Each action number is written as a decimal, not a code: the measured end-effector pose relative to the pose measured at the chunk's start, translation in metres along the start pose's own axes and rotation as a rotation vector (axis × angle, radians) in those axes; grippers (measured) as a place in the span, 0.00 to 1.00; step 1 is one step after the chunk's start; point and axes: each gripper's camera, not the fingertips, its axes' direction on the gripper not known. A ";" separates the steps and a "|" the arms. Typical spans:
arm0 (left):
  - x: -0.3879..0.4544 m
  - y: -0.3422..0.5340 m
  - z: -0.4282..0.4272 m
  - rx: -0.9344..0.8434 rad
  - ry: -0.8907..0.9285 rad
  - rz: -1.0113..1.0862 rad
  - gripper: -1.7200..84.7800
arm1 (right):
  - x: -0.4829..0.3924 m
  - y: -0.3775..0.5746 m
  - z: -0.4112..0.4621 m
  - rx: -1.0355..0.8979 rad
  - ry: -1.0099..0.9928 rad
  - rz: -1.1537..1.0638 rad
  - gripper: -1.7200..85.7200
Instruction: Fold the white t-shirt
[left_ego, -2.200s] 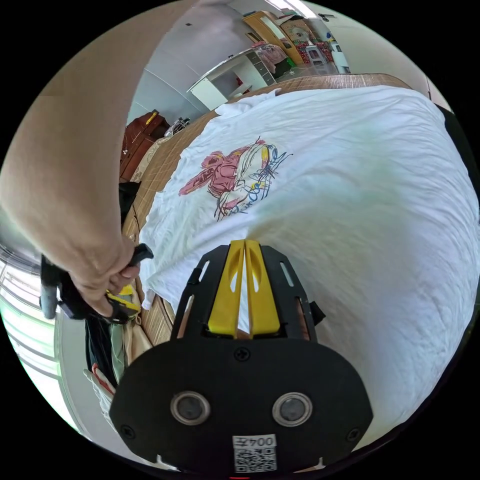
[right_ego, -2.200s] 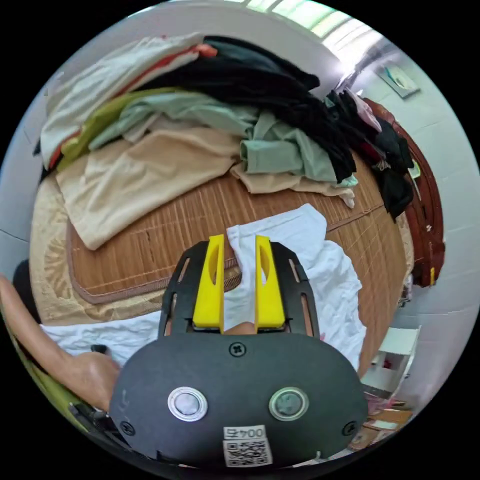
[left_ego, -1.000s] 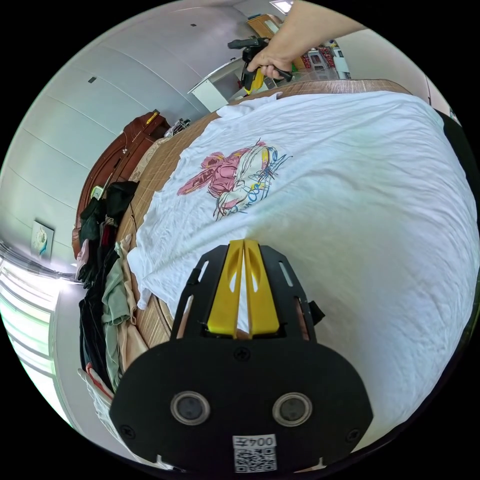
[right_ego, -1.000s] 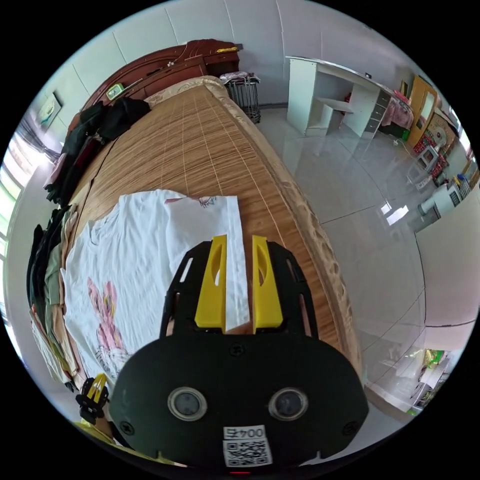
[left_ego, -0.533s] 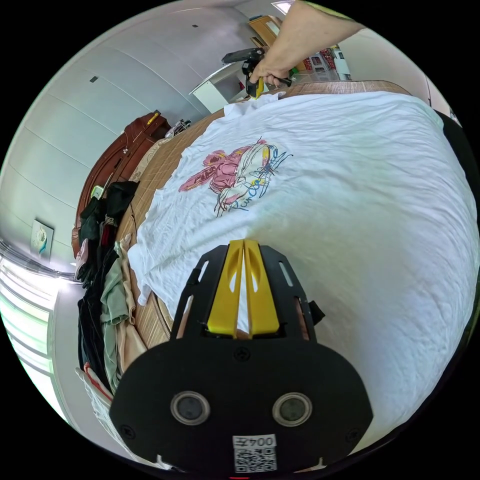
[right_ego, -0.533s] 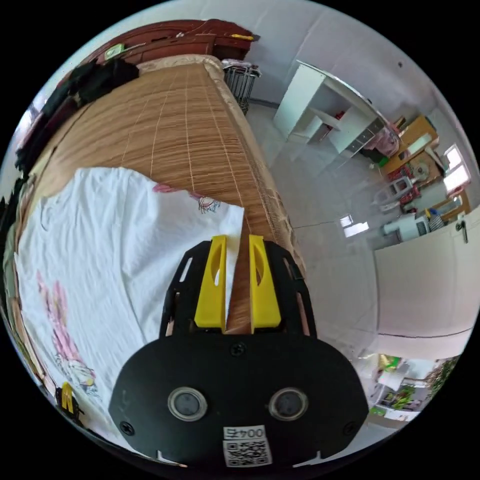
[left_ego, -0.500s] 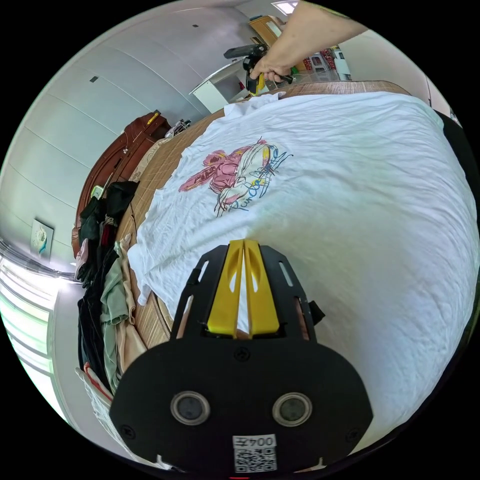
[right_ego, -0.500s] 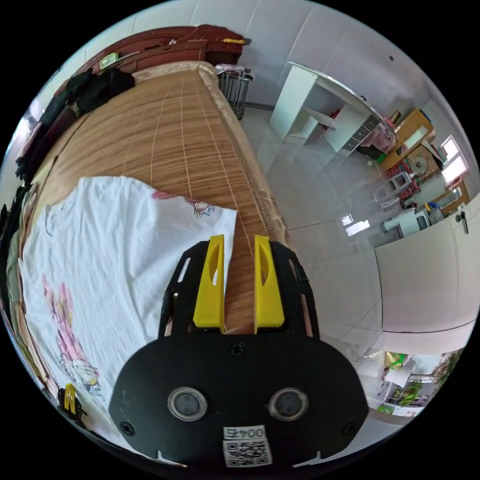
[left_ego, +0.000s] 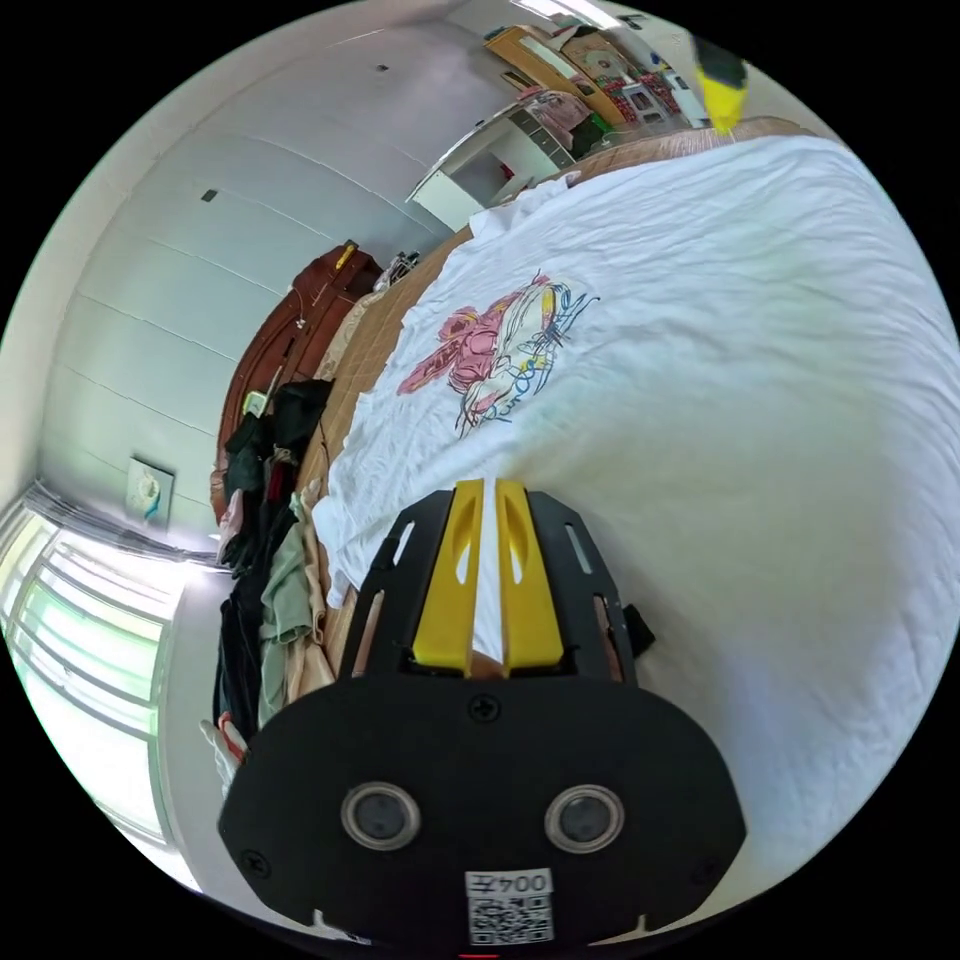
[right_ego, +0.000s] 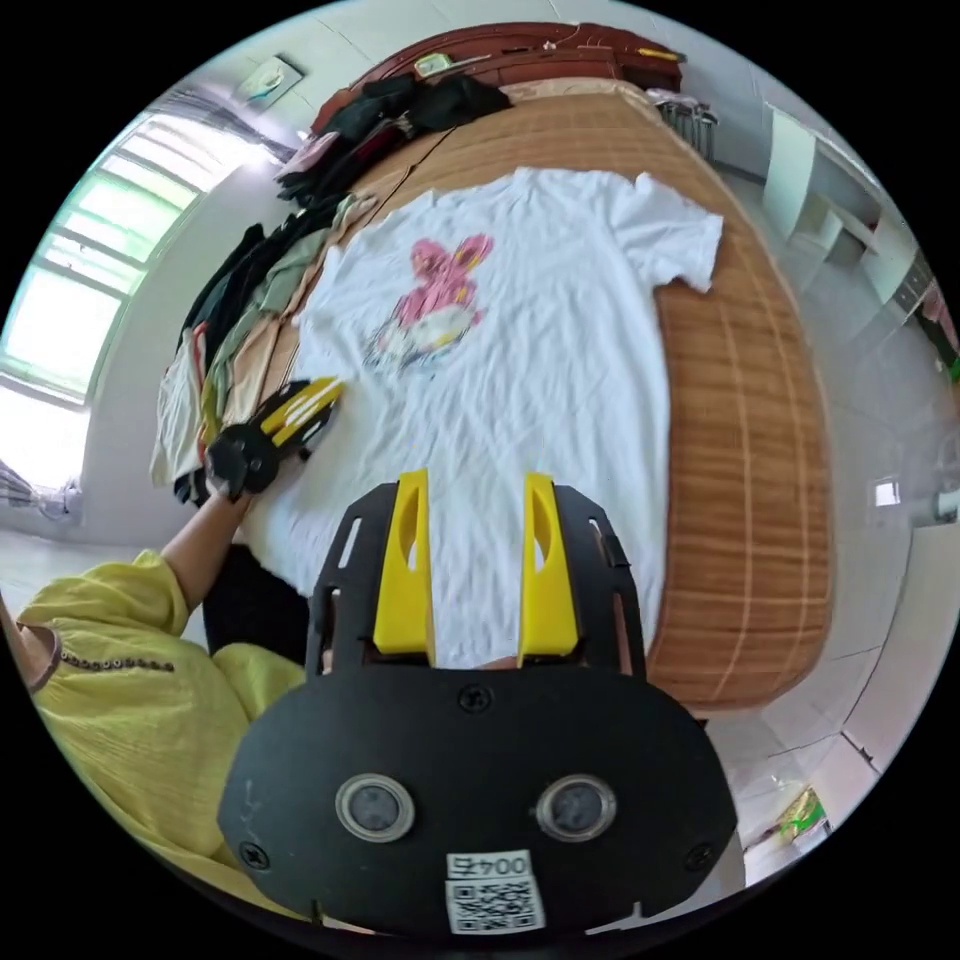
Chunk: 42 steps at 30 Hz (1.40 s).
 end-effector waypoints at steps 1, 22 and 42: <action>-0.012 -0.004 0.000 -0.029 0.035 -0.046 0.07 | 0.004 0.011 0.005 -0.016 -0.025 -0.013 0.19; -0.276 -0.133 0.225 -0.474 0.022 0.302 0.16 | 0.137 -0.088 0.048 0.141 -0.395 -0.314 0.18; -0.248 -0.222 0.402 -0.755 0.328 0.480 0.07 | 0.245 -0.093 0.064 0.152 -0.646 -0.232 0.16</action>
